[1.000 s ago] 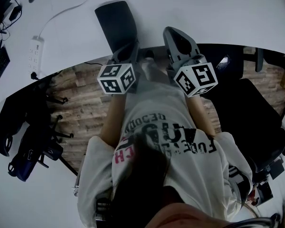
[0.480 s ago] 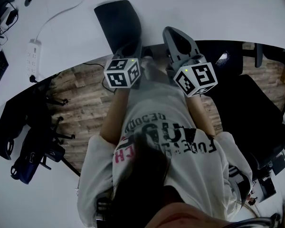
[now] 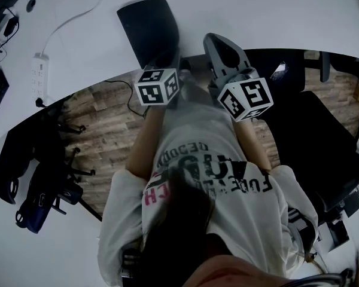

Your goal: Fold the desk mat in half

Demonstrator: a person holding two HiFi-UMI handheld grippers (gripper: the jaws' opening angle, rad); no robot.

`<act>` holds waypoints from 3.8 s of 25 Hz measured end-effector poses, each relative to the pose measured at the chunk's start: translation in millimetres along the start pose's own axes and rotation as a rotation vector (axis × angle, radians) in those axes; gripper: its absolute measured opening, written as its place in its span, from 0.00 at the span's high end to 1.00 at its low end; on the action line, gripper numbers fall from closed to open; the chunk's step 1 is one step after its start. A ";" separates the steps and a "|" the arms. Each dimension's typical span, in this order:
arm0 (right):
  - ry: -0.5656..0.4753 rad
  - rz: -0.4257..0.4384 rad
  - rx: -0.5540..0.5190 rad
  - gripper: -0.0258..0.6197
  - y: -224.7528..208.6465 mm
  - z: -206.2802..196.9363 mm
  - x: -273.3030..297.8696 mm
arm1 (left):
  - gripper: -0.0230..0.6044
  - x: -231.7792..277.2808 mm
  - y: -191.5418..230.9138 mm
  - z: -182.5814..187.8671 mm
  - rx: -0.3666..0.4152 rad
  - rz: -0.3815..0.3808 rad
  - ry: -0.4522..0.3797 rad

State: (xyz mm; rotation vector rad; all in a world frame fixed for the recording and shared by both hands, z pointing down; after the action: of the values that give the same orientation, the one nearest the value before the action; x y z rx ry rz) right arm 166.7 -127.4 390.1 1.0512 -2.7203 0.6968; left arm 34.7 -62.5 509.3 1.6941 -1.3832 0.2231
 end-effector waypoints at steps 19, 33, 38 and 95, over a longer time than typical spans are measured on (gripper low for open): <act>-0.006 -0.006 -0.008 0.96 -4.4 1.7 -6.0 | 0.93 11.6 -0.9 -5.4 -0.006 0.004 0.029; -0.037 -0.027 -0.020 0.96 -2.8 3.9 -24.2 | 0.78 12.2 -7.0 -6.7 -0.041 -0.040 -0.005; -0.041 -0.031 -0.026 0.96 -0.3 4.0 -28.5 | 0.94 9.1 4.8 -7.9 -0.085 0.036 -0.019; -0.199 0.119 -0.156 0.96 43.3 63.8 -25.2 | 0.96 -176.9 -48.9 131.8 0.315 0.126 -0.771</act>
State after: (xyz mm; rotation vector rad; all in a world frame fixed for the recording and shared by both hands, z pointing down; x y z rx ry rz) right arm 158.7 -114.2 310.5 0.9777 -2.9701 0.4062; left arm -37.3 -38.4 296.5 2.0630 -2.1047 -0.1805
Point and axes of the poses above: the fingertips, and each gripper's own axes: x forward along the fingers, y to its left, z out of its top, the point moved 7 cm from there along -x, backward along the fingers, and after that the axes turned 2 degrees about -y, right-handed, at the moved point
